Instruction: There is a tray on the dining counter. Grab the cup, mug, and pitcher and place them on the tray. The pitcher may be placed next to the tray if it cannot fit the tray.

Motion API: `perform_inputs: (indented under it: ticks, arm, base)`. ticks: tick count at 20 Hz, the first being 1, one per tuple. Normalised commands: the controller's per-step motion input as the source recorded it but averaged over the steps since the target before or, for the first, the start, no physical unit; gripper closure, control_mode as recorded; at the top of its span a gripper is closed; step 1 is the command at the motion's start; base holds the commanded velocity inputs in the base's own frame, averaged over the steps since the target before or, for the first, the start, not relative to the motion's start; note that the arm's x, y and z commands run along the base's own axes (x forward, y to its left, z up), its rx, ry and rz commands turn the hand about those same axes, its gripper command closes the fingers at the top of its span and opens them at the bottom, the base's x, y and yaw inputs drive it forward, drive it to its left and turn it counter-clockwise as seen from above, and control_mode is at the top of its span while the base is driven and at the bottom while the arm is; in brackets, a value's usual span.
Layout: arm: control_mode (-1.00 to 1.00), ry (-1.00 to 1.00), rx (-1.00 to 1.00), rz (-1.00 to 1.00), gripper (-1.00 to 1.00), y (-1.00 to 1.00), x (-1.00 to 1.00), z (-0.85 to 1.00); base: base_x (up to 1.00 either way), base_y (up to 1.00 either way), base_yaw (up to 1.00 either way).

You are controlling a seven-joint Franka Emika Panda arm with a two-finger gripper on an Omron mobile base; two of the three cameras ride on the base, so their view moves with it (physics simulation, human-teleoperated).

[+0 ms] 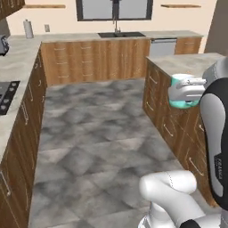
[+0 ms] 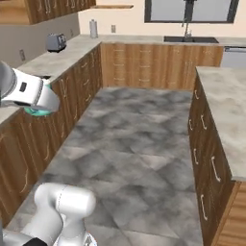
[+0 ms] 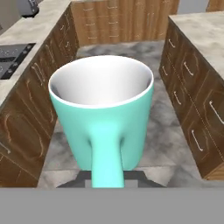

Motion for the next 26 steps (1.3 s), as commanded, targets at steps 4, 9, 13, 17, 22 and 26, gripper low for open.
perform_inputs:
  ticks: [4, 9, 13, 17, 22, 26]
  arm:
    - [1.00, 0.00, 0.00, 0.00, 1.00, 0.00, 0.00, 0.00]
    - [1.00, 0.00, 0.00, 0.00, 1.00, 0.00, 0.00, 0.00]
    - [1.00, 0.00, 0.00, 0.00, 1.00, 0.00, 0.00, 0.00]
    - [1.00, 0.00, 0.00, 0.00, 1.00, 0.00, 0.00, 0.00]
    - [1.00, 0.00, 0.00, 0.00, 1.00, 0.00, 0.00, 0.00]
    - [1.00, 0.00, 0.00, 0.00, 1.00, 0.00, 0.00, 0.00]
  base:
    - [0.96, 0.27, -0.62]
    - [0.51, 0.00, -0.75]
    - [0.33, 0.00, -0.82]
    - [0.21, -0.03, -0.82]
    - [0.22, -0.01, -0.82]
    - [0.25, 0.00, -0.82]
